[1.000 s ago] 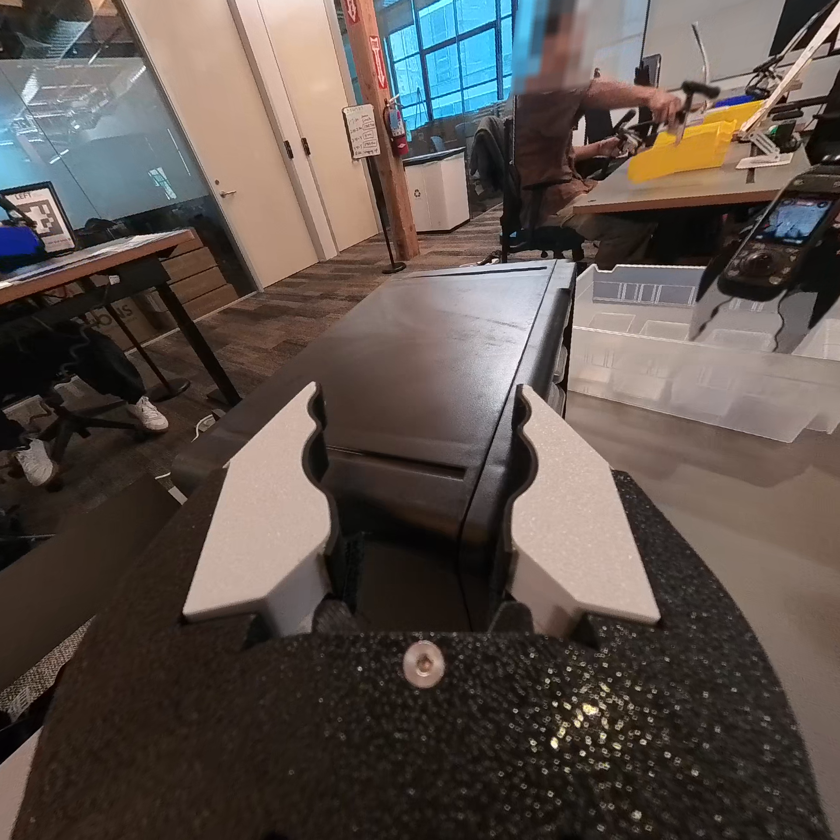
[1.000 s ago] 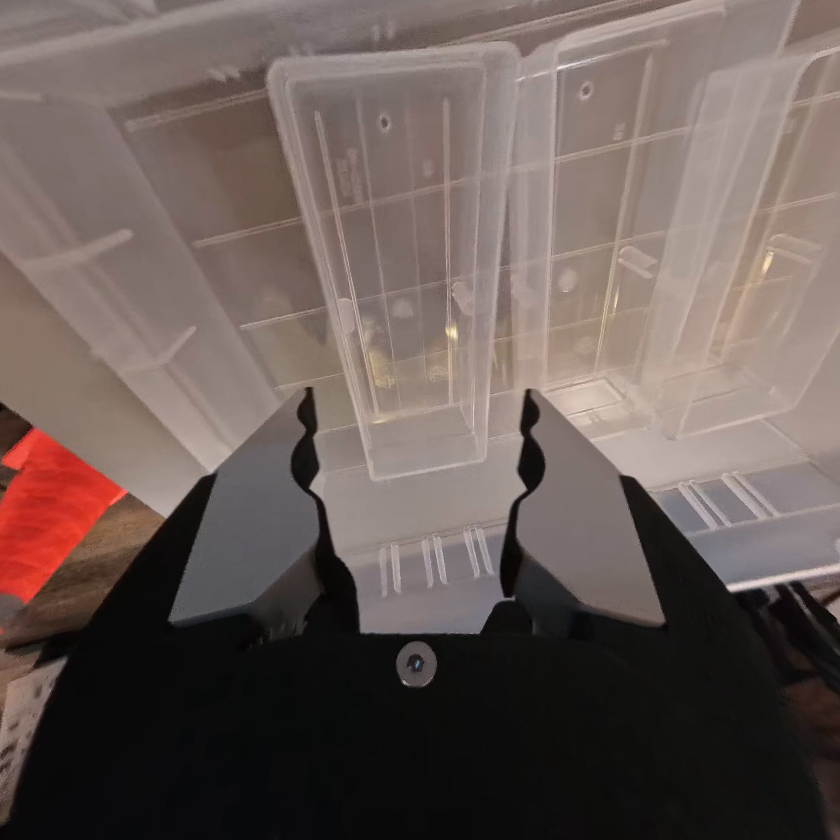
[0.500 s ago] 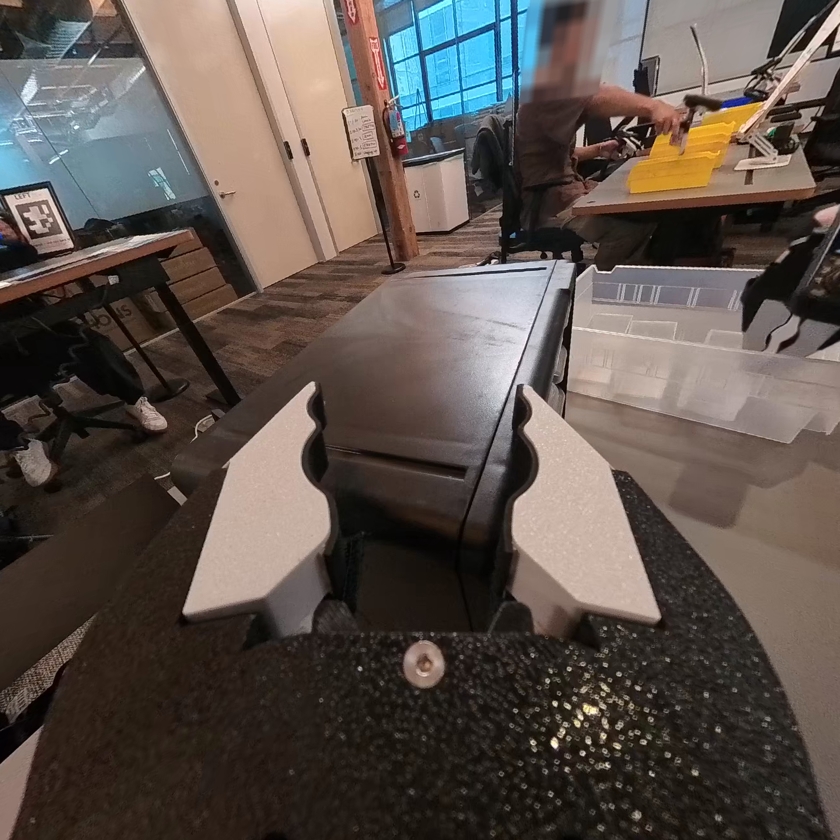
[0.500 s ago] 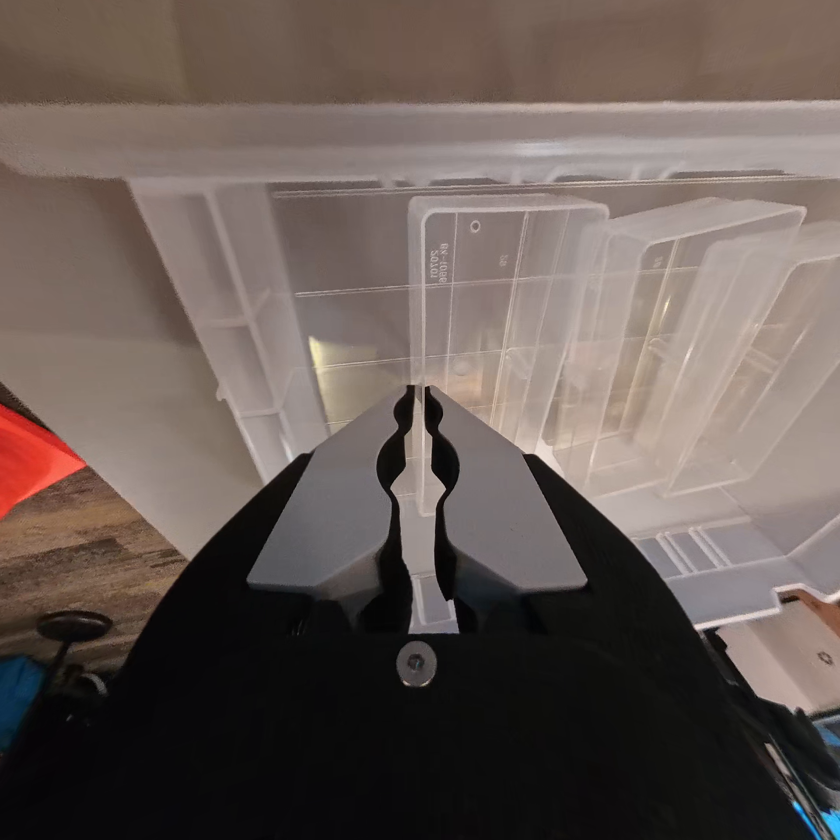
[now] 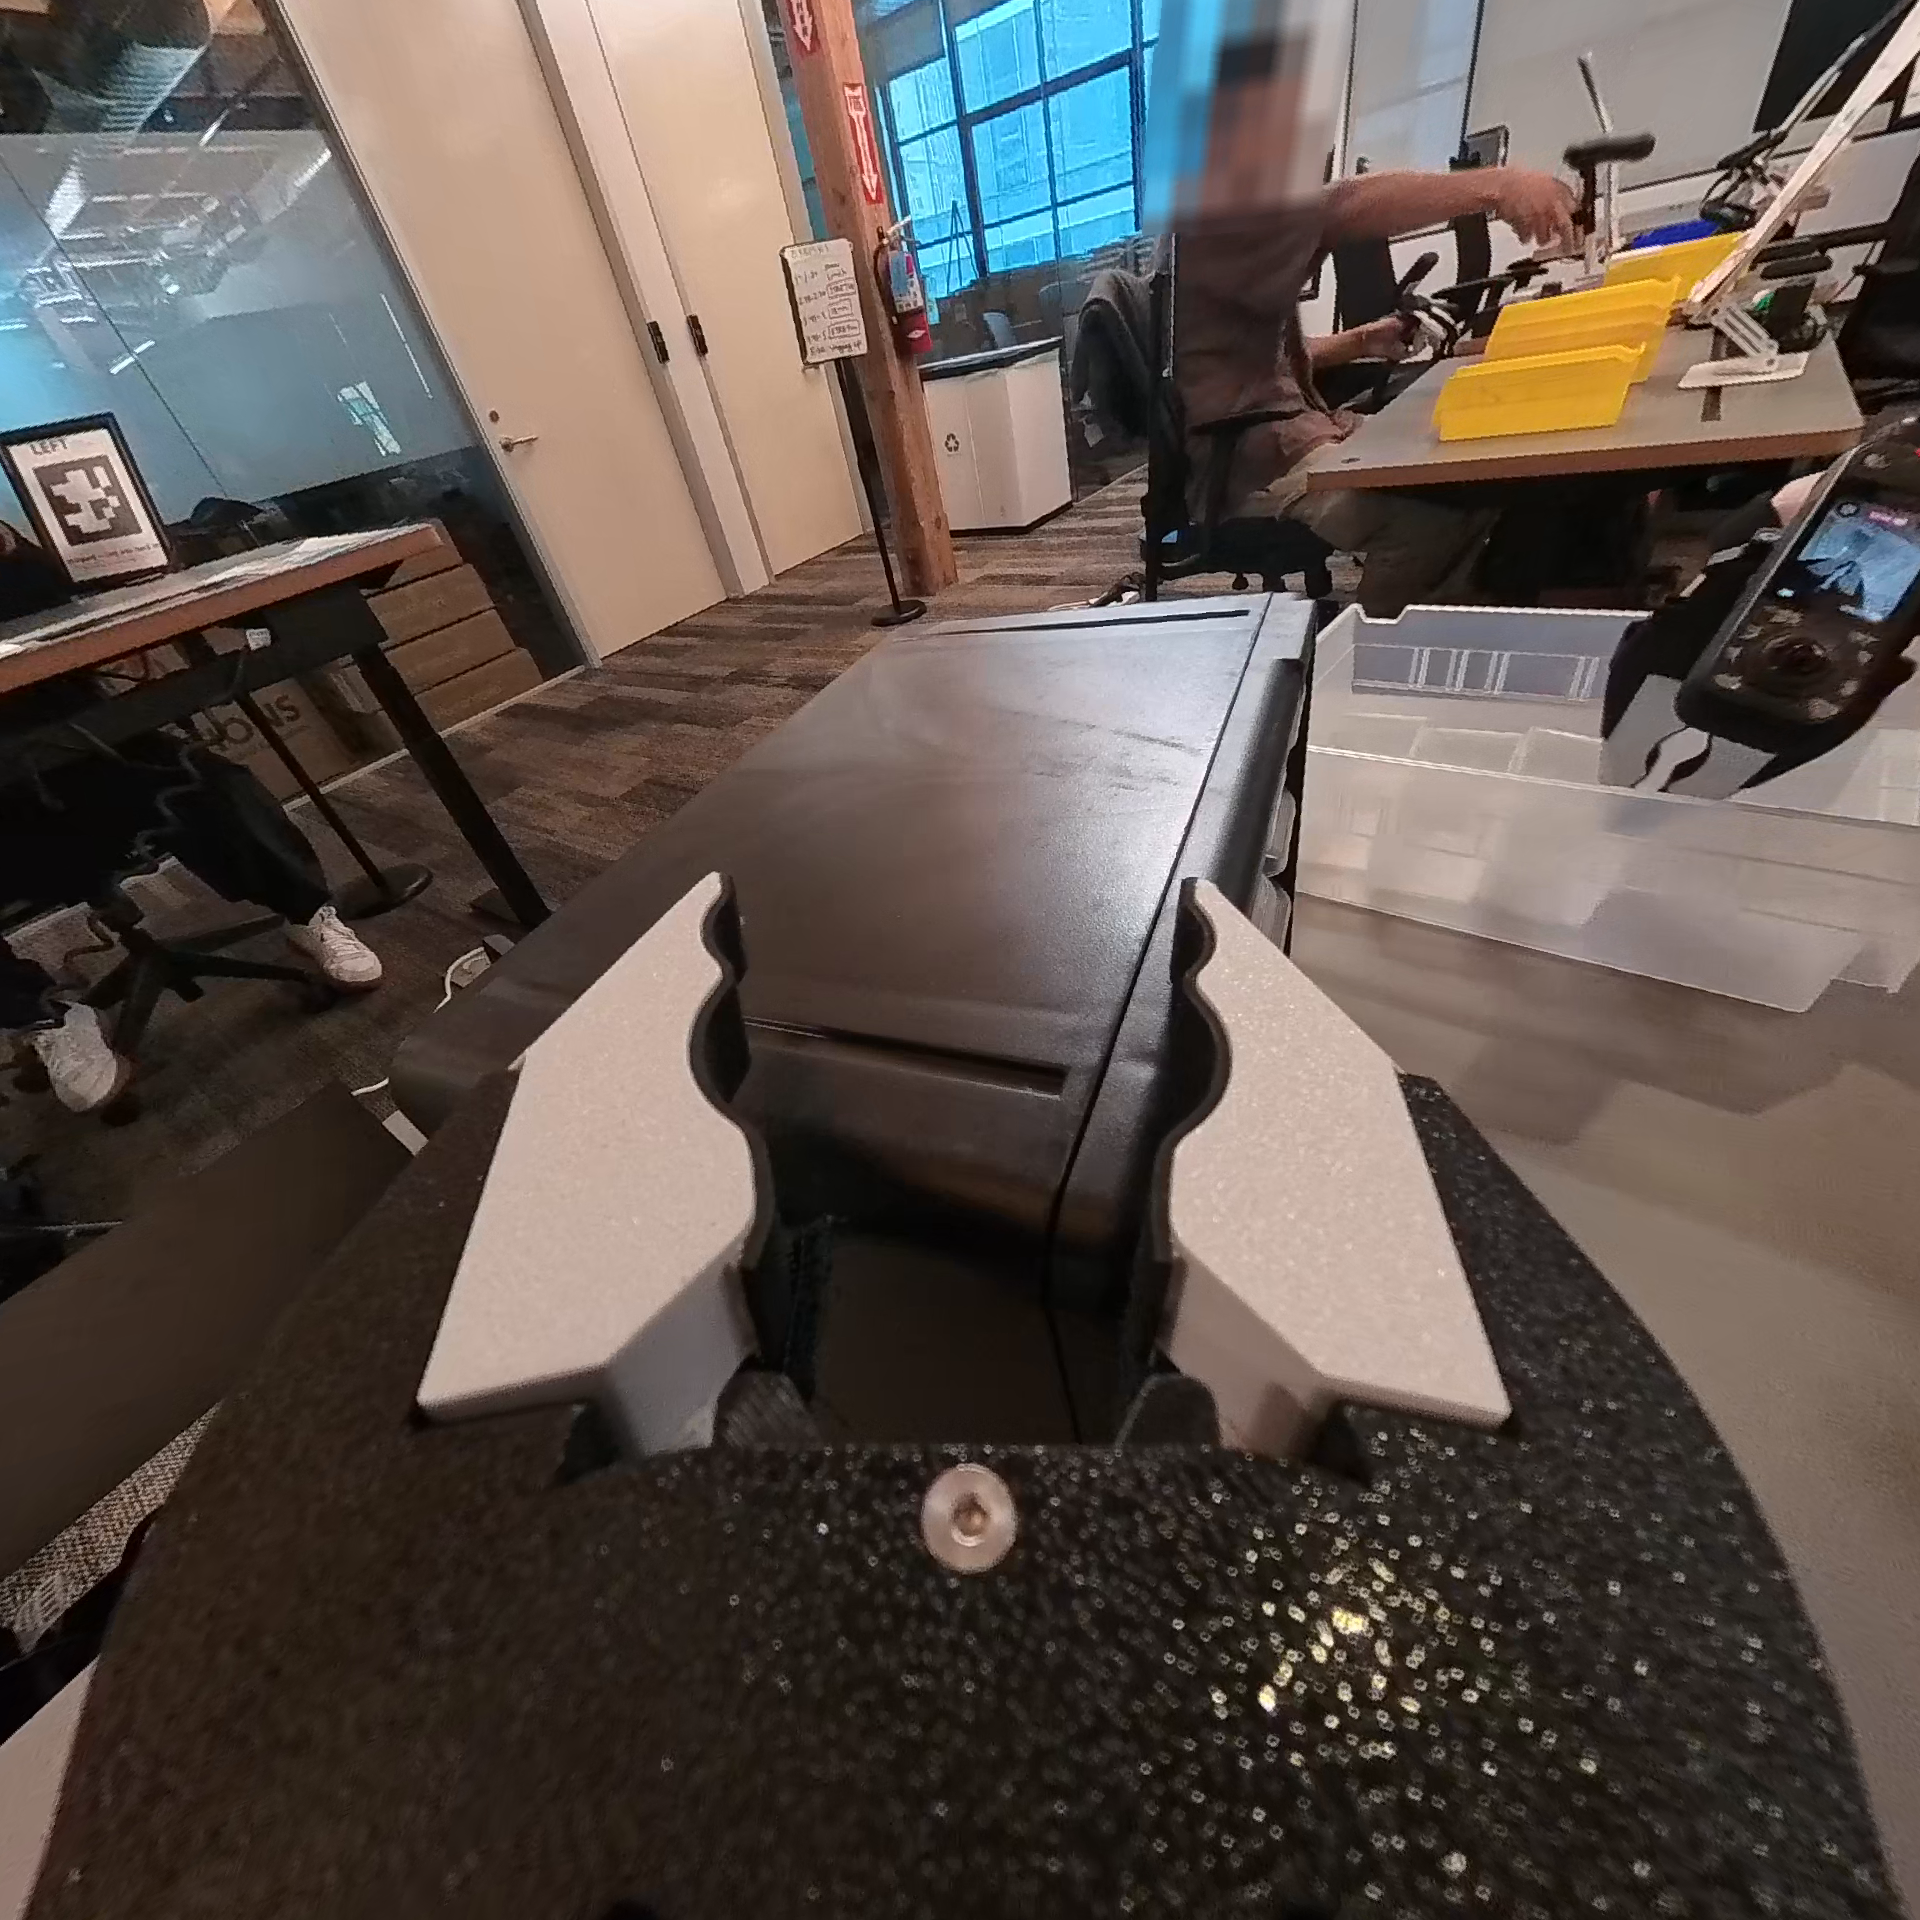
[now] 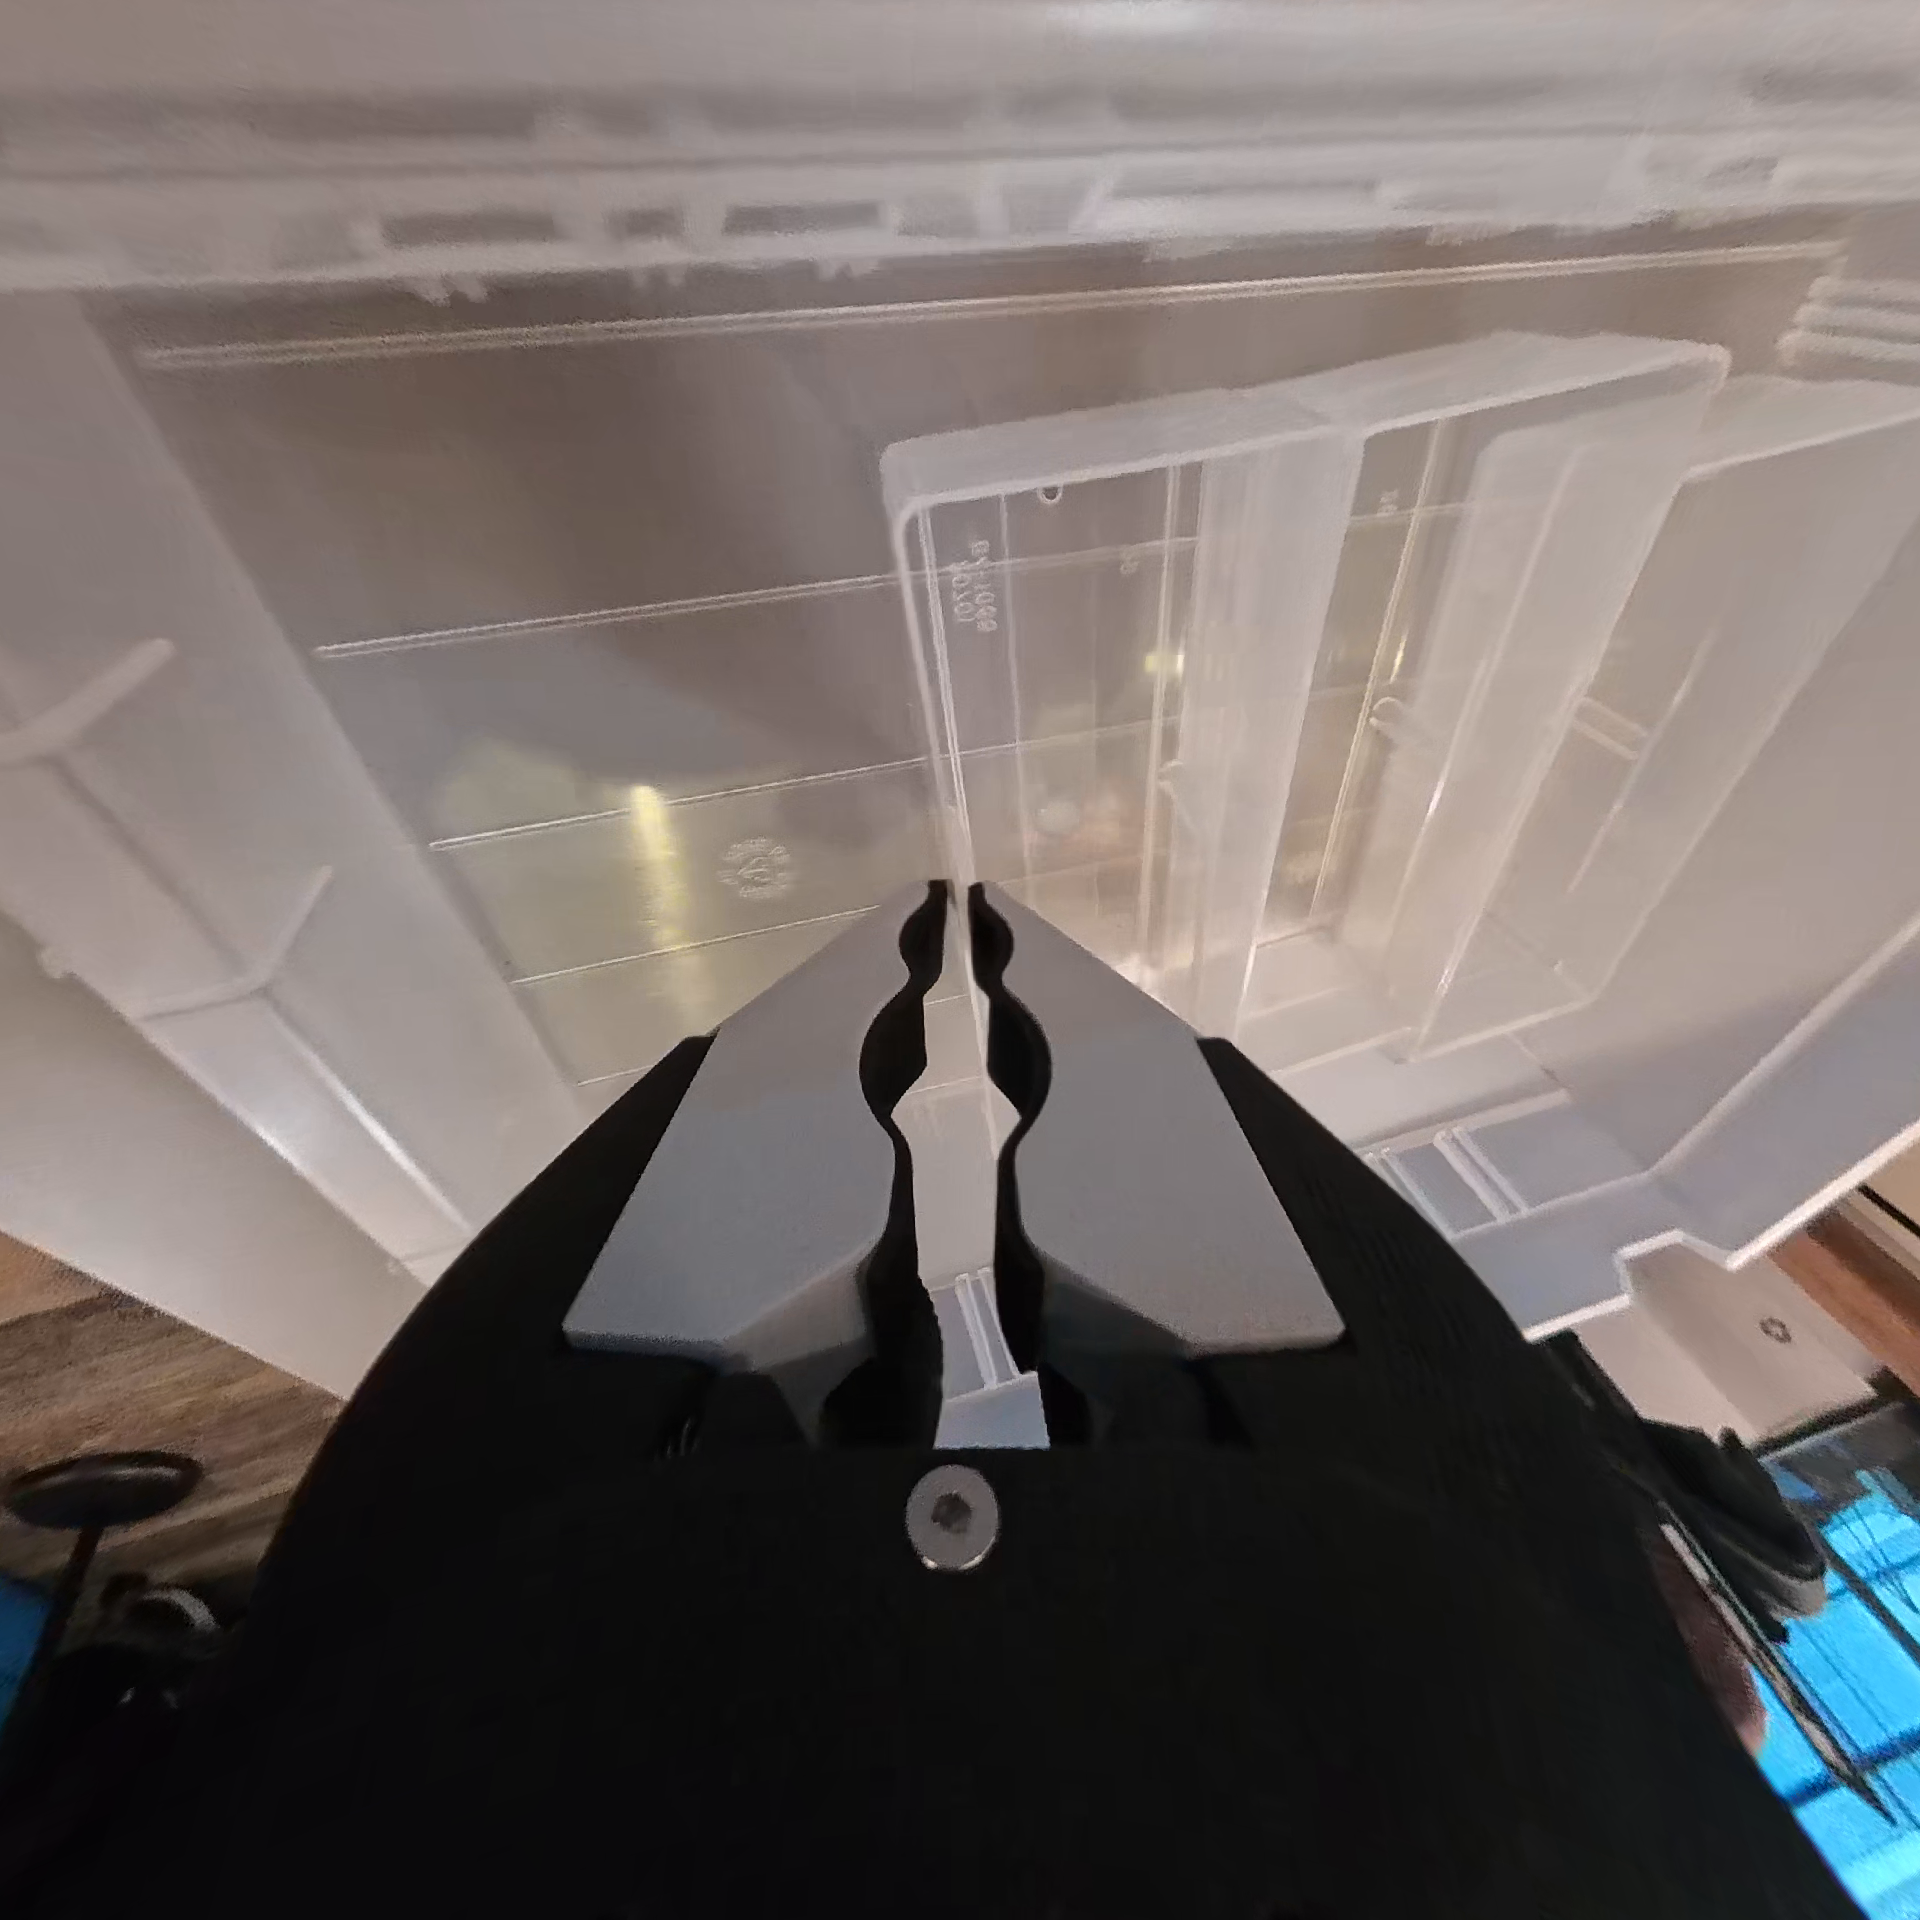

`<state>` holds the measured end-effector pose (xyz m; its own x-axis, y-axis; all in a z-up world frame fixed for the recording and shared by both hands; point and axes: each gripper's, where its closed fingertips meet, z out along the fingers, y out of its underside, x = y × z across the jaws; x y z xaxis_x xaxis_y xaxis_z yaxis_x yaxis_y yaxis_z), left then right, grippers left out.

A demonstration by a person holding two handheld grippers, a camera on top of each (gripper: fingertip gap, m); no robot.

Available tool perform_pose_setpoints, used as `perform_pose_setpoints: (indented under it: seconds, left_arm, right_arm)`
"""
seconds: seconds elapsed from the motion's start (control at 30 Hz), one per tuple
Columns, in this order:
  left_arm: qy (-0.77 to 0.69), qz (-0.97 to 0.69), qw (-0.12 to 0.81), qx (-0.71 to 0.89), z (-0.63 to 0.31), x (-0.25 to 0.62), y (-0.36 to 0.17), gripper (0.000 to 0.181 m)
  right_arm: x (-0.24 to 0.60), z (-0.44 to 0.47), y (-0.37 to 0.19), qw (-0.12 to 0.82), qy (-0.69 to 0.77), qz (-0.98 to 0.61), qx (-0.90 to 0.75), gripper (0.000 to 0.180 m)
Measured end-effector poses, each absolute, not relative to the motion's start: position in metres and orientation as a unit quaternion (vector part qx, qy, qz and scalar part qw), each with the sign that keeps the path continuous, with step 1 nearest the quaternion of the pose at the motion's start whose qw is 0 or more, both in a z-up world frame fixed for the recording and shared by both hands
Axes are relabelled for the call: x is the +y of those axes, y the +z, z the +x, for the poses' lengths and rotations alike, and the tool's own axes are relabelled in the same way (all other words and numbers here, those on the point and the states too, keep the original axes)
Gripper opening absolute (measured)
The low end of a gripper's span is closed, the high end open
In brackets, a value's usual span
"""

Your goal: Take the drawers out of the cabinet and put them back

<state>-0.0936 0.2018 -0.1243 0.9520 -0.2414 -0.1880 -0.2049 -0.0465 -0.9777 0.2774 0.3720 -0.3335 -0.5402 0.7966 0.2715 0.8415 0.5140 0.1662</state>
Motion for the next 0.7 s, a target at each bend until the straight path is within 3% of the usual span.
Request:
perform_pose_setpoints:
  seconds: [0.13, 0.23, 0.33, 0.43, 0.53, 0.63, 0.7]
  left_arm:
    - [-0.014, -0.723, 0.673, 0.154, -0.094, 0.202, -0.124, 0.081]
    - [-0.014, -0.723, 0.673, 0.154, -0.094, 0.202, -0.124, 0.081]
    - [-0.014, -0.723, 0.673, 0.154, -0.094, 0.202, -0.124, 0.081]
    - [-0.014, -0.723, 0.673, 0.154, -0.094, 0.202, -0.124, 0.081]
    - [-0.013, -0.723, 0.673, 0.154, -0.094, 0.202, -0.124, 0.081]
    - [-0.013, -0.723, 0.673, 0.154, -0.094, 0.202, -0.124, 0.081]
    - [-0.013, -0.723, 0.673, 0.154, -0.094, 0.202, -0.124, 0.081]
  right_arm:
    - [0.376, 0.278, -0.331, 0.093, -0.142, -0.513, -0.842, 0.031]
    - [0.382, 0.283, -0.311, 0.134, -0.149, -0.546, -0.814, 0.040]
    - [0.386, 0.271, -0.264, 0.252, -0.115, -0.590, -0.759, 0.044]
    - [0.360, 0.215, -0.196, 0.424, 0.016, -0.606, -0.673, 0.046]
    - [0.303, 0.148, -0.149, 0.532, 0.152, -0.570, -0.608, 0.048]
    - [0.264, 0.096, -0.154, 0.559, 0.218, -0.575, -0.556, 0.049]
    - [0.264, 0.078, -0.172, 0.599, 0.145, -0.546, -0.567, 0.048]
